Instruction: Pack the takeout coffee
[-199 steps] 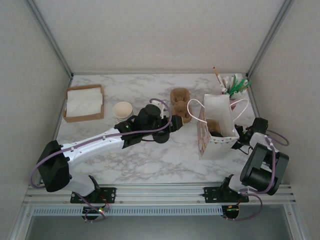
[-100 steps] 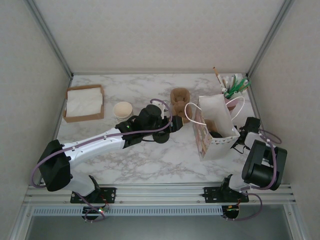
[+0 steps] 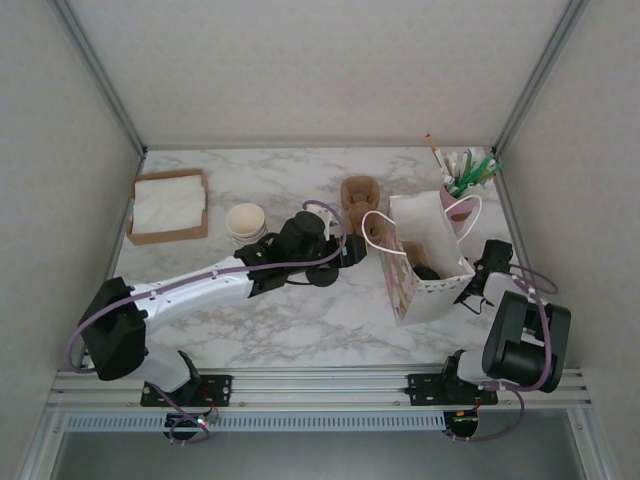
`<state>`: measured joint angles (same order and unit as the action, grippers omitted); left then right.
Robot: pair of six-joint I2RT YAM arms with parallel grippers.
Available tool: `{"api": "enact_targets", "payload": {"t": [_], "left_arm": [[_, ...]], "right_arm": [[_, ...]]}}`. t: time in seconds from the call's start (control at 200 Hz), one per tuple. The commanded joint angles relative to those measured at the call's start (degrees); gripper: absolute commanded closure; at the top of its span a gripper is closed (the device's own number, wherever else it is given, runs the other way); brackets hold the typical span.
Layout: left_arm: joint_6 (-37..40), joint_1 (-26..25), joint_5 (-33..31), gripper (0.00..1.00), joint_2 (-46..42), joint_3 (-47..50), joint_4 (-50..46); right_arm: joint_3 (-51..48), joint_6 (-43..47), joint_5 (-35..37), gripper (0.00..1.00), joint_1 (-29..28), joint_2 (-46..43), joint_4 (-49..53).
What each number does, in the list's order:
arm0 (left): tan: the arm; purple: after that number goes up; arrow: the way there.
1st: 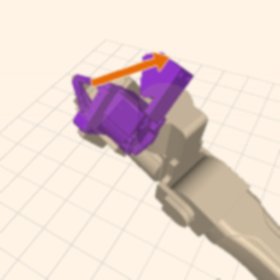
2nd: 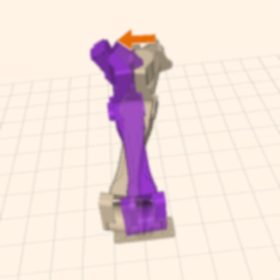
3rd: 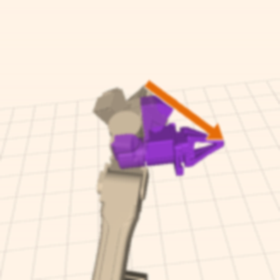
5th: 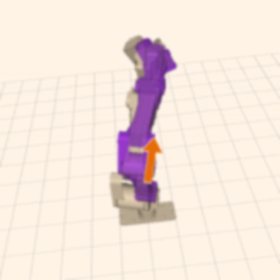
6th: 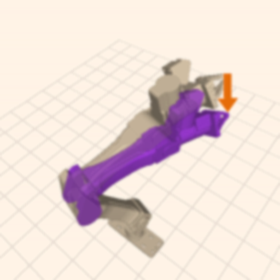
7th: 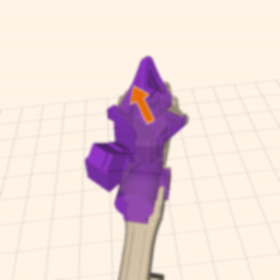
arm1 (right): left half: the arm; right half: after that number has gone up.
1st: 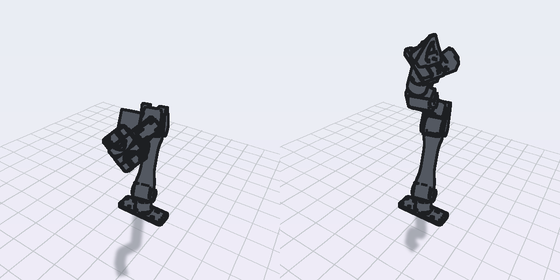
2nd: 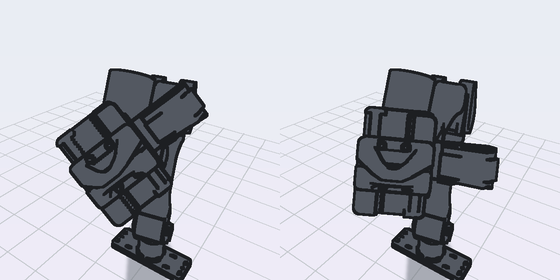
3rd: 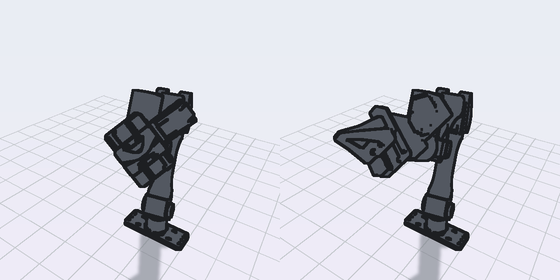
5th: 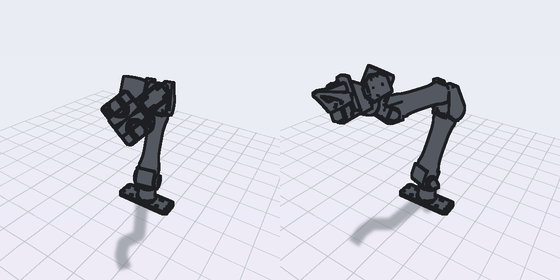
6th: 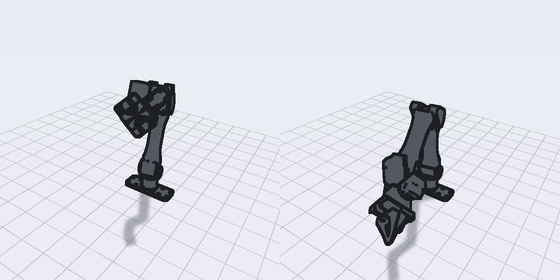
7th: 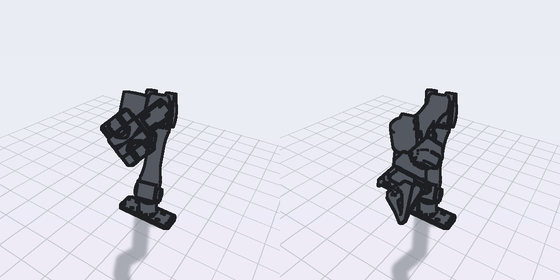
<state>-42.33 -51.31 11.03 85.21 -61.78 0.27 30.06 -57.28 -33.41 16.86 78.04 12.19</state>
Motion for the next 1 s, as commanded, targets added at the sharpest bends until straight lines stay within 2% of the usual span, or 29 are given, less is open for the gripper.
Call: {"api": "enact_targets", "payload": {"t": [0.0, 0.33, 0.521, 0.801, 0.996], "left_arm": [[-0.91, -0.46, 1.63, 0.36, 1.64, -1.3, 1.81], [-0.82, -0.46, 2.75, 0.36, 5.04, -4.24, 1.81], [-0.56, -0.37, 2.6, 0.37, 7.01, -6.43, 1.39], [-0.31, 0.17, -0.37, 0.36, 3.01, -5.43, -1.3], [0.38, 1.71, -2.53, 0.33, -2.37, -3.1, -3.86]], "right_arm": [[-1.3, -1.95, 1.91, 0.4, -1.07, -2.39, 1.63], [-3.41, -5.72, 4.18, 0.4, -5.45, -7.52, 2.83], [-3.01, -4.46, 6.4, 0.4, -6.1, -11.11, 6.83], [11.81, 8.53, 22.58, 0.38, -5.94, -16.21, 25.16], [23.34, 14.87, 29.59, 0.36, -5.81, -16.51, 32.0]]}}
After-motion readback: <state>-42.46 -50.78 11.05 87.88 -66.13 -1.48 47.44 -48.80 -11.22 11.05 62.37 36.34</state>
